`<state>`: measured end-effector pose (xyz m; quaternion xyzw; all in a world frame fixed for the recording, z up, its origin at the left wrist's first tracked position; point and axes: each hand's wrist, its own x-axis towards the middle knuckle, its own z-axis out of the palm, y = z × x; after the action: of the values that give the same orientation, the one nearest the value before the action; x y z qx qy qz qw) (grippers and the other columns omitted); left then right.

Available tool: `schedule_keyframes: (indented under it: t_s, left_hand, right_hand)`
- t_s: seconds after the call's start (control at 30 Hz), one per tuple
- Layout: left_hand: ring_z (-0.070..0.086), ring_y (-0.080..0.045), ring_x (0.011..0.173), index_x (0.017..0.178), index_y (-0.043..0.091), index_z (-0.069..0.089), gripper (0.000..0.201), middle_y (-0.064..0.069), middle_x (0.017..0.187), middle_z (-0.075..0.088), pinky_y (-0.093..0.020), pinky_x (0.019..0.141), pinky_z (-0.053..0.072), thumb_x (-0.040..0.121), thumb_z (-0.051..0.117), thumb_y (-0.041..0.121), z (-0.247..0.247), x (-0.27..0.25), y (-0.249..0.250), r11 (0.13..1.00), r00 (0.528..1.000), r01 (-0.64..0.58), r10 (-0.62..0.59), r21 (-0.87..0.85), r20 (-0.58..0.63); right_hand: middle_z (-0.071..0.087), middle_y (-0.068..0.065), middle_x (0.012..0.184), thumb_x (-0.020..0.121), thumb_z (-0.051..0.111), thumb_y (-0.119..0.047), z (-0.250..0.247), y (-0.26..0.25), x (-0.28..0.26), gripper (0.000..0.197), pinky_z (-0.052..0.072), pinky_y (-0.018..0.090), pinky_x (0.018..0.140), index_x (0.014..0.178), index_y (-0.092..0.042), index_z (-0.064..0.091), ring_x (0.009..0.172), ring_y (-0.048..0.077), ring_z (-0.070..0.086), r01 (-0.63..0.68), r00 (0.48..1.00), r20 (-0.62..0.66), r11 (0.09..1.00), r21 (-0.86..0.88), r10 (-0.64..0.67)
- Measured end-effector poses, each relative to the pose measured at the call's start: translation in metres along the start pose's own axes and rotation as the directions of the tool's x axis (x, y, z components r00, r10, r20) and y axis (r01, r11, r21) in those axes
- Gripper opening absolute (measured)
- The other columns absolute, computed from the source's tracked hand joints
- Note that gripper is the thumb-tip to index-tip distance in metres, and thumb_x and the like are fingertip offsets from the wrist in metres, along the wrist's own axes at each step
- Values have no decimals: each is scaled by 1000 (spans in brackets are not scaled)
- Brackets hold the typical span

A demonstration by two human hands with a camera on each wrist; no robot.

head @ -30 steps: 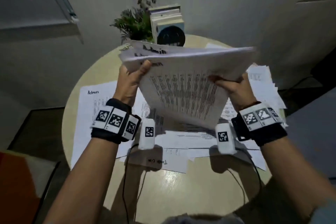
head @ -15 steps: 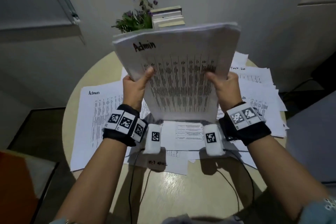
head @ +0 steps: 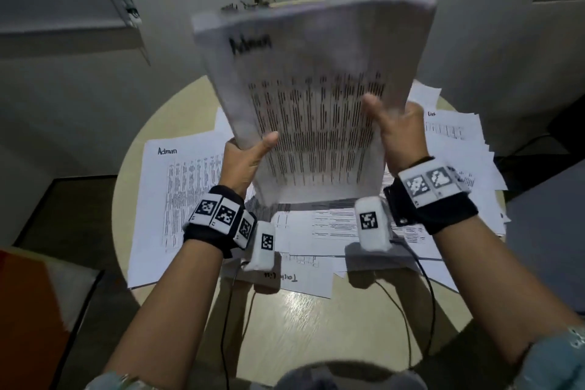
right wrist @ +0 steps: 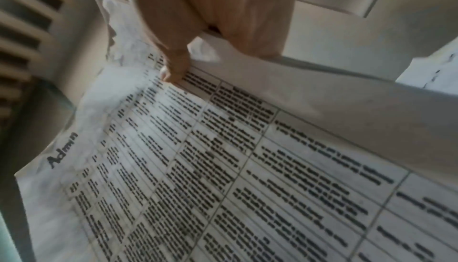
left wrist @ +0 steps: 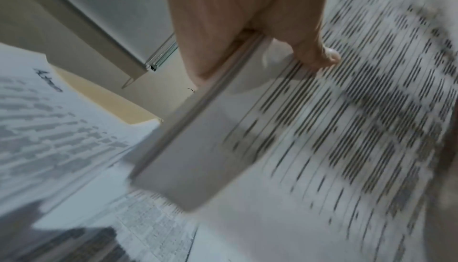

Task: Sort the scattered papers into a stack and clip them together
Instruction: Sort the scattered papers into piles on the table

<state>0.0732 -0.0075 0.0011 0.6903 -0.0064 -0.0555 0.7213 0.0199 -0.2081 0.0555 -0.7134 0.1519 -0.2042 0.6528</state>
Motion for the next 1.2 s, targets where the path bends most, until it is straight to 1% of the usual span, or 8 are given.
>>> schedule_keyframes:
  t_s: [0.07, 0.2, 0.33, 0.5, 0.6, 0.77, 1.0, 1.2]
  left_hand:
    - [59, 1, 62, 70, 19, 55, 48, 12, 62, 61, -11, 64, 50, 47, 72, 58, -9, -2, 2, 999, 999, 2, -3, 42, 33]
    - [51, -8, 63, 71, 20, 51, 19, 3, 69, 52, -15, 55, 45, 86, 62, 25, -34, 5, 15, 995, 997, -18, 26, 101, -79]
    - [59, 1, 56, 75, 21, 54, 17, 6, 71, 56, -13, 52, 47, 91, 56, 15, -79, 20, 24, 993, 963, -1, 33, 121, -267]
    - [64, -28, 100, 89, 21, 53, 5, -10, 106, 65, -39, 88, 54, 88, 56, 17, -151, 40, -6, 931, 885, 254, -115, 261, -451]
    - [61, -28, 93, 112, 14, 61, 25, -15, 106, 65, -37, 89, 51, 88, 52, 12, -177, 33, -40, 863, 836, 395, -195, 315, -513]
    - [55, -29, 79, 100, 10, 62, 21, -19, 90, 62, -39, 72, 49, 84, 49, 13, -198, 10, -86, 760, 787, 542, -311, 357, -533]
    - [25, -36, 135, 137, 0, 28, 63, -20, 146, 23, -44, 109, 27, 89, 57, 28, -193, -5, -84, 394, 638, 769, -430, 503, -639]
    - [21, -35, 137, 139, -3, 20, 78, -20, 147, 23, -47, 113, 24, 84, 63, 32, -172, -7, -87, 447, 645, 760, -424, 472, -636]
  right_hand:
    - [58, -7, 70, 86, 63, -24, 9, -19, 11, 17, 53, 15, 69, 74, -15, 55, 67, 1, 61, 35, 998, -56, 996, 80, -30]
    - [67, 17, 97, 88, 57, -30, 42, -26, 24, 25, 50, 47, 95, 89, -5, 61, 93, 28, 61, -26, 999, 41, 978, 208, 18]
    - [60, 0, 94, 94, 50, -20, 94, 15, 4, 31, 49, 11, 69, 120, -3, 51, 78, 8, 55, -163, 934, 309, 984, -71, 177]
    - [57, 7, 118, 96, 44, -18, 157, 80, -44, 37, 44, 37, 95, 131, -10, 42, 105, 22, 54, -217, 834, 426, 919, -330, 350]
    - [51, 8, 125, 95, 45, -15, 177, 102, -64, 47, 42, 38, 98, 139, -10, 30, 106, 21, 48, -287, 783, 452, 893, -347, 428]
    - [42, 10, 102, 90, 47, -8, 185, 131, -74, 21, 40, 34, 73, 110, -6, 43, 92, 23, 44, 20, 753, 485, 720, -694, 446]
    - [26, 16, 142, 88, 53, -16, 189, 141, -87, 66, 35, 43, 102, 141, -3, 17, 130, 33, 27, 154, 761, 441, 527, -836, 476]
    - [22, 15, 143, 87, 54, -30, 185, 131, -80, 59, 32, 45, 106, 135, -8, 27, 133, 34, 22, 179, 645, 534, 571, -801, 547]
